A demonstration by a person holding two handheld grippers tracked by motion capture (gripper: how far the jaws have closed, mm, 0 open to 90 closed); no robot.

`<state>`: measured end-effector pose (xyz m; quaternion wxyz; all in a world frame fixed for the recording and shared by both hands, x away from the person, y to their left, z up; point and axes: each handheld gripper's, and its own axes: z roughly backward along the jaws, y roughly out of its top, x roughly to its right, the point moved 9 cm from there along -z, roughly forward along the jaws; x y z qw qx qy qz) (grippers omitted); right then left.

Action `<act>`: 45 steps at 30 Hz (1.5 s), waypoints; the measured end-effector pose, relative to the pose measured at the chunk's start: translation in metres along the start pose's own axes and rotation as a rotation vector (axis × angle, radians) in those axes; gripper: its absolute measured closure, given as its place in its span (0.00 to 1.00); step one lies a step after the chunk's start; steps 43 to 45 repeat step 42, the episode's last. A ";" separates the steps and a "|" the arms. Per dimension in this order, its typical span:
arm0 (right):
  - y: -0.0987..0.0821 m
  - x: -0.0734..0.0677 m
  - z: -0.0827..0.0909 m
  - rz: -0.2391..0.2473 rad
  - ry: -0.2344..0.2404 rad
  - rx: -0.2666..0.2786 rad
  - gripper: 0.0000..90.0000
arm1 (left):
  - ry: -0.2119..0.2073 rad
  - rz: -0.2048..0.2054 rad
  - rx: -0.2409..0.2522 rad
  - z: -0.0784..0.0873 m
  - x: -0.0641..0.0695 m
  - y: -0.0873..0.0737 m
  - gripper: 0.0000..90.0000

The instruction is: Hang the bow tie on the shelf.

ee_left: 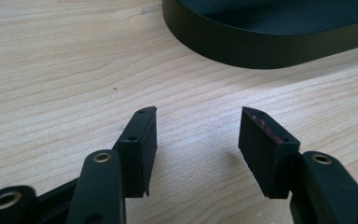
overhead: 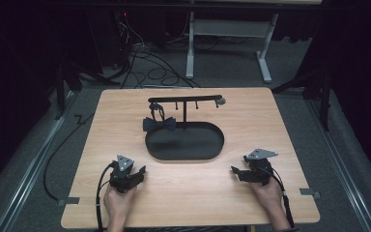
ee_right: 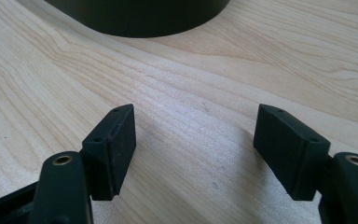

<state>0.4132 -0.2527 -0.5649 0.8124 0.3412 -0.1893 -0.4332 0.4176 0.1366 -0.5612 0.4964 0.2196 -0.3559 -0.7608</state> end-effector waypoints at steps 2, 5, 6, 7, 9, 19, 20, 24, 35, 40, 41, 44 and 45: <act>0.000 0.000 0.000 0.002 0.000 0.001 0.35 | 0.002 0.001 0.000 0.000 0.000 0.000 0.52; 0.000 0.000 0.000 0.002 0.000 0.000 0.35 | 0.004 0.002 -0.005 -0.001 0.000 -0.001 0.52; 0.000 0.000 0.000 0.002 0.000 0.001 0.35 | 0.005 0.003 -0.008 -0.002 0.000 -0.001 0.52; 0.000 0.000 0.000 0.002 0.000 0.000 0.35 | 0.006 0.002 -0.010 -0.002 0.000 -0.002 0.52; 0.000 0.000 0.000 0.002 0.000 0.000 0.35 | 0.007 0.000 -0.020 -0.003 0.000 -0.003 0.51; 0.000 0.000 0.000 0.000 0.000 0.000 0.35 | 0.008 0.002 -0.016 -0.004 -0.001 -0.004 0.46; 0.000 0.000 0.000 0.000 0.000 0.000 0.35 | 0.008 0.001 -0.013 -0.004 0.000 -0.004 0.45; 0.000 0.000 0.000 0.000 0.000 0.000 0.35 | 0.006 0.000 -0.013 -0.004 0.000 -0.004 0.43; 0.000 0.000 0.000 -0.002 0.000 0.001 0.35 | -0.008 -0.009 -0.023 -0.004 0.004 -0.005 0.34; 0.000 0.000 0.000 -0.001 0.000 0.000 0.35 | -0.011 -0.010 -0.024 -0.004 0.005 -0.005 0.32; 0.000 0.000 0.000 -0.001 0.000 0.000 0.35 | -0.012 -0.011 -0.025 -0.004 0.005 -0.005 0.31; 0.000 0.000 0.000 0.000 0.000 0.000 0.35 | -0.013 -0.012 -0.025 -0.004 0.005 -0.005 0.31; 0.000 0.000 0.000 0.000 0.000 0.000 0.35 | -0.013 -0.012 -0.025 -0.004 0.005 -0.005 0.31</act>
